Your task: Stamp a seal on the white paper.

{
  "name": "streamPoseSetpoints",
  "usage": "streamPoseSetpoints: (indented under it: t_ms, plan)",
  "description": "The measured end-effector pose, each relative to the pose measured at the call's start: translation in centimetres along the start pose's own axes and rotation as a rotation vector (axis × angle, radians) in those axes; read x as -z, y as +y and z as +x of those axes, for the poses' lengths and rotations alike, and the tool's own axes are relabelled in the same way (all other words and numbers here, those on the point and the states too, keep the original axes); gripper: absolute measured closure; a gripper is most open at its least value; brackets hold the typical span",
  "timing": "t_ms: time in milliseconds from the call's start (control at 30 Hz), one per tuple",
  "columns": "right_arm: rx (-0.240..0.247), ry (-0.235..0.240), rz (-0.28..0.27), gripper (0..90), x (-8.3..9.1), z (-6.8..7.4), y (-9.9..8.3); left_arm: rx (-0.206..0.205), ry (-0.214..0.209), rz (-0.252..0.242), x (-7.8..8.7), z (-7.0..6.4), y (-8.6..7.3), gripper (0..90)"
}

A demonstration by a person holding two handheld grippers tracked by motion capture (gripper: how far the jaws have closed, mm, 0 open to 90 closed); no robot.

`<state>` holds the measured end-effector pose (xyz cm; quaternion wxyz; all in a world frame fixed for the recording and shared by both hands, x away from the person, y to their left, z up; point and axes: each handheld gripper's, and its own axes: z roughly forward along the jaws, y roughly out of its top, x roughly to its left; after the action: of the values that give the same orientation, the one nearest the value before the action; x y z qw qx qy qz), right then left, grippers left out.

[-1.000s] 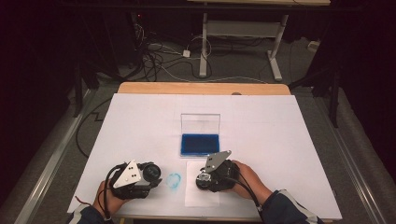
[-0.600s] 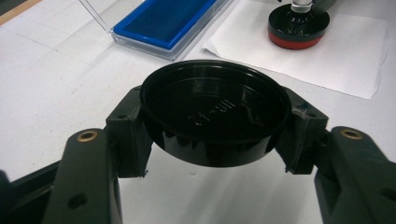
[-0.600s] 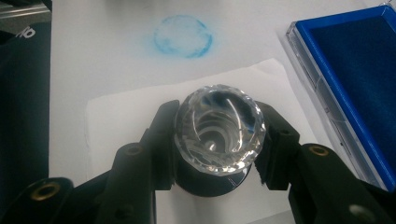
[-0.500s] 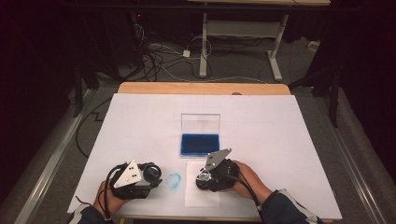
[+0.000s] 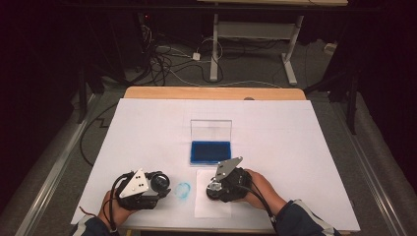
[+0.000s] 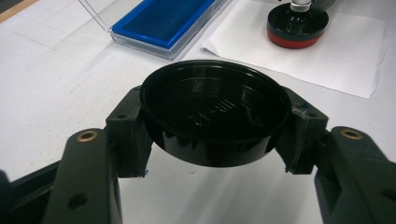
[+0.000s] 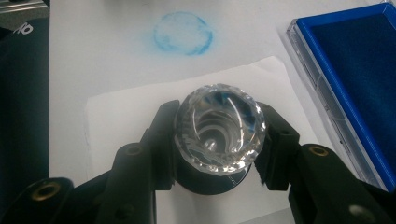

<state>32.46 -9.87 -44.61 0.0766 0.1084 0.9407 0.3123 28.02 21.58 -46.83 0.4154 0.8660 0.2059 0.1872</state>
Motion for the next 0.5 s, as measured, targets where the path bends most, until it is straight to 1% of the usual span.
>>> streamPoseSetpoints:
  t_ms: [500]
  plan:
    - [-0.003,-0.001,0.003,56.5,0.01,-0.01,-0.03,0.003,-0.001,-0.002,0.01,0.02,0.02,36.1]
